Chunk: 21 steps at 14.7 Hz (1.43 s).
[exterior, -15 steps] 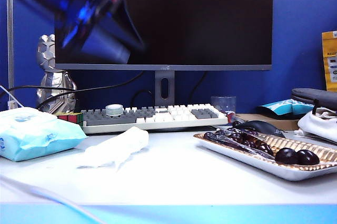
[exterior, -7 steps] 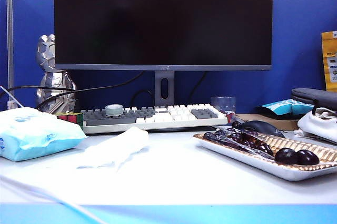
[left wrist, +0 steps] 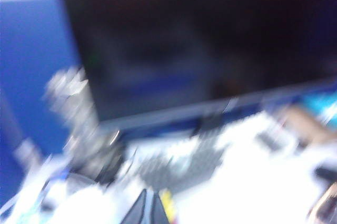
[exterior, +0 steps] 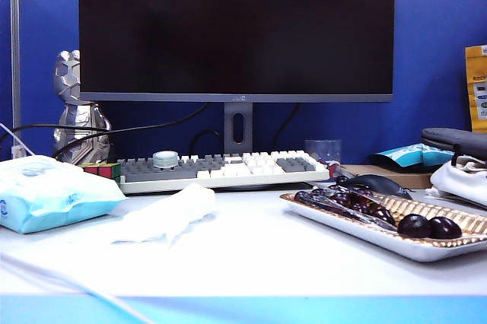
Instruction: Pull out a wet wipe from the sky blue wet wipes packet and place it on the table.
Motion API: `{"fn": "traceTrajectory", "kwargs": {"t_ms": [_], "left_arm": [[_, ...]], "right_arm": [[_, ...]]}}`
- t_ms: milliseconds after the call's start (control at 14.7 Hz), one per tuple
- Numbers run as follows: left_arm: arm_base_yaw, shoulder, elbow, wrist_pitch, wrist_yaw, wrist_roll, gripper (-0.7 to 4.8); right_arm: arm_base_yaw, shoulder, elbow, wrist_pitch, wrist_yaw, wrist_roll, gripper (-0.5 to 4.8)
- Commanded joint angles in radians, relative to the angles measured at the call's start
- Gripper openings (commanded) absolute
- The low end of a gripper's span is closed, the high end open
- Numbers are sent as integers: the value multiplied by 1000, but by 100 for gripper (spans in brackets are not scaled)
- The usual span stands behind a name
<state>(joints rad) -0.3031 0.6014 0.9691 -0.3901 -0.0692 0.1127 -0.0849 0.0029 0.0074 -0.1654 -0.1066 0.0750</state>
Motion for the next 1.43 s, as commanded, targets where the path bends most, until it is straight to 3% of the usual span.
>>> {"fn": "traceTrajectory", "kwargs": {"t_ms": [68,477,749,1090,1226,1431], "left_arm": [[0,-41,-42,-81,-5,-16,-5],[1,-274,-388,33,-21,-69,-5],[2,-446,-684,232,-20,-129,-5],[2,-504,-869,336,-19,-135,-5],[14,-531,-934,356,7,-180,-5],[116,-603,-964,311,104,-185,-5]], "right_arm": [[0,0,-2,9,0,3,-1],[0,0,-2,9,0,3,-1],[0,0,-2,9,0,3,-1],[0,0,-2,9,0,3,-1],[0,0,-2,10,-1,3,-1],[0,0,-2,9,0,3,-1]]}}
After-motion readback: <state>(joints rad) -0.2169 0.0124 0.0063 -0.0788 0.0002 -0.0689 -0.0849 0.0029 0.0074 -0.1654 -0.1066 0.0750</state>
